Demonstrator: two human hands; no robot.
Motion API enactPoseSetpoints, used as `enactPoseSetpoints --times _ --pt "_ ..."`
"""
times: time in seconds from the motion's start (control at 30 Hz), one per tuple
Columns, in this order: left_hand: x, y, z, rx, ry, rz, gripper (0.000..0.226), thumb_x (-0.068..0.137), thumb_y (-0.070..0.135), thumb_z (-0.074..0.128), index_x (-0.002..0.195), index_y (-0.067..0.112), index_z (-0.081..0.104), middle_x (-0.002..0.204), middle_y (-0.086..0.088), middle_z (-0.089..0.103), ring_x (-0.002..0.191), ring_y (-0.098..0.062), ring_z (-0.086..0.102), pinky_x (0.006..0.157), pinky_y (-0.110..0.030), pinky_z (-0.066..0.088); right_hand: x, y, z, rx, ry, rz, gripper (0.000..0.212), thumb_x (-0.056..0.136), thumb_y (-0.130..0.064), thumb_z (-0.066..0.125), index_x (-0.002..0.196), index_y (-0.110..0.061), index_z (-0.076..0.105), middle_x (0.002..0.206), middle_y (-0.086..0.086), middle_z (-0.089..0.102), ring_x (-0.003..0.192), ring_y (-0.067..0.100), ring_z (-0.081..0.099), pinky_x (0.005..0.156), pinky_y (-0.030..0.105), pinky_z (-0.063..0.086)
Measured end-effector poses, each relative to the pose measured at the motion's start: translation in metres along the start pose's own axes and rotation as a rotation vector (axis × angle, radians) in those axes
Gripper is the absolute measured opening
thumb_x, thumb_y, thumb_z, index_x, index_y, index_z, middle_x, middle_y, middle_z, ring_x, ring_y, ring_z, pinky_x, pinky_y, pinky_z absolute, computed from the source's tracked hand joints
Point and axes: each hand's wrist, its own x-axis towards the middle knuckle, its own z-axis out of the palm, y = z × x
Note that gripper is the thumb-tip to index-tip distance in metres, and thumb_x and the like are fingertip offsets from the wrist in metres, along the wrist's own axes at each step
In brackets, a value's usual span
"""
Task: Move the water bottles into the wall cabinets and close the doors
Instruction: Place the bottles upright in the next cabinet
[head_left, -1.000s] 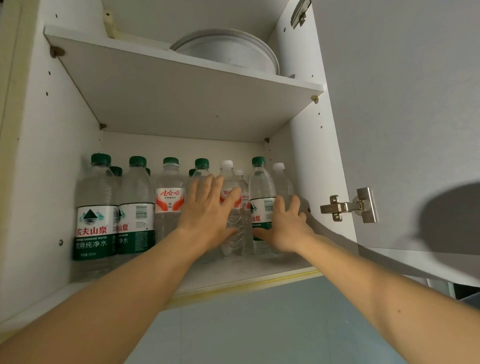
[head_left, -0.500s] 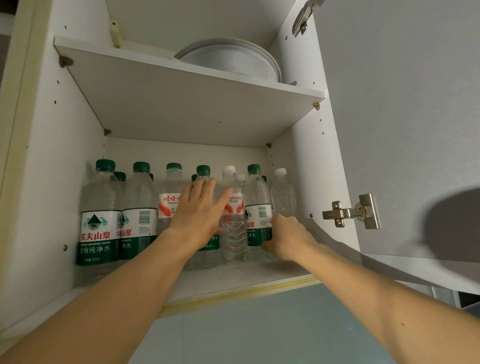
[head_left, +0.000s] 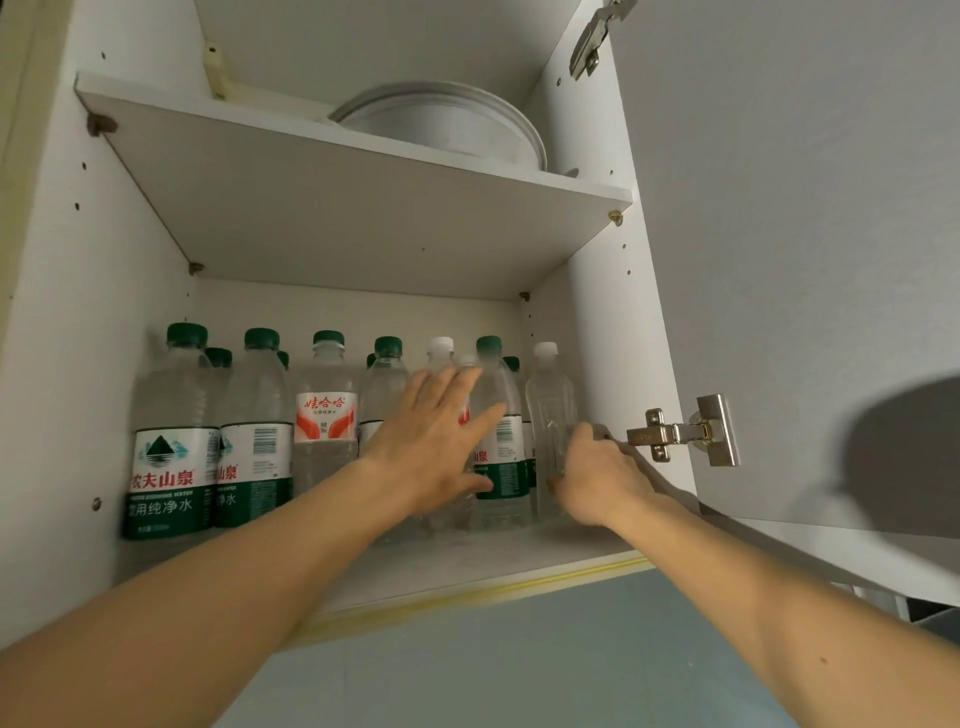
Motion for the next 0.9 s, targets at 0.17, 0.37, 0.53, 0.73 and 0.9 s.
enactPoseSetpoints --times 0.17,0.37,0.53,0.73,0.9 --pt "0.031 0.016 0.003 0.103 -0.143 -0.116 0.119 0.078 0.089 0.043 0.158 0.024 -0.017 0.165 -0.025 -0.015 0.153 -0.040 -0.016 0.120 -0.062 -0.008 0.022 0.005 0.000 0.184 -0.082 0.029 0.061 0.095 -0.029 0.067 0.139 -0.004 0.032 0.132 0.019 0.057 0.113 0.035 0.060 0.082 0.038 0.052" --pt "0.035 0.016 0.021 0.120 -0.114 -0.140 0.130 0.070 0.095 0.042 0.155 0.022 -0.025 0.164 -0.027 -0.013 0.152 -0.041 -0.017 0.118 -0.065 -0.010 0.036 0.006 0.010 0.292 -0.156 0.043 0.073 0.094 -0.028 0.070 0.145 -0.001 0.025 0.138 0.020 0.055 0.120 0.033 0.058 0.085 0.035 0.050" --pt "0.035 0.018 0.024 0.112 -0.113 -0.148 0.129 0.071 0.093 0.042 0.155 0.022 -0.024 0.164 -0.026 -0.015 0.152 -0.041 -0.018 0.119 -0.065 -0.007 0.037 0.008 0.011 0.270 -0.114 0.013 0.064 0.094 -0.027 0.067 0.141 -0.002 0.032 0.133 0.019 0.057 0.112 0.033 0.061 0.078 0.035 0.050" --pt "0.033 0.021 0.025 0.130 -0.117 -0.147 0.125 0.076 0.089 0.046 0.158 0.020 -0.019 0.164 -0.026 -0.017 0.151 -0.042 -0.020 0.120 -0.064 -0.004 0.039 0.010 0.013 0.265 -0.117 -0.018 0.068 0.089 -0.035 0.071 0.138 -0.002 0.038 0.124 0.017 0.060 0.093 0.027 0.060 0.055 0.028 0.041" --pt "0.032 0.022 0.029 0.151 -0.113 -0.143 0.120 0.079 0.088 0.042 0.158 0.020 -0.017 0.164 -0.026 -0.018 0.150 -0.043 -0.022 0.120 -0.064 -0.005 0.042 0.008 0.017 0.265 -0.147 -0.017 0.057 0.095 -0.027 0.065 0.139 -0.002 0.041 0.132 0.019 0.059 0.110 0.033 0.062 0.076 0.033 0.048"
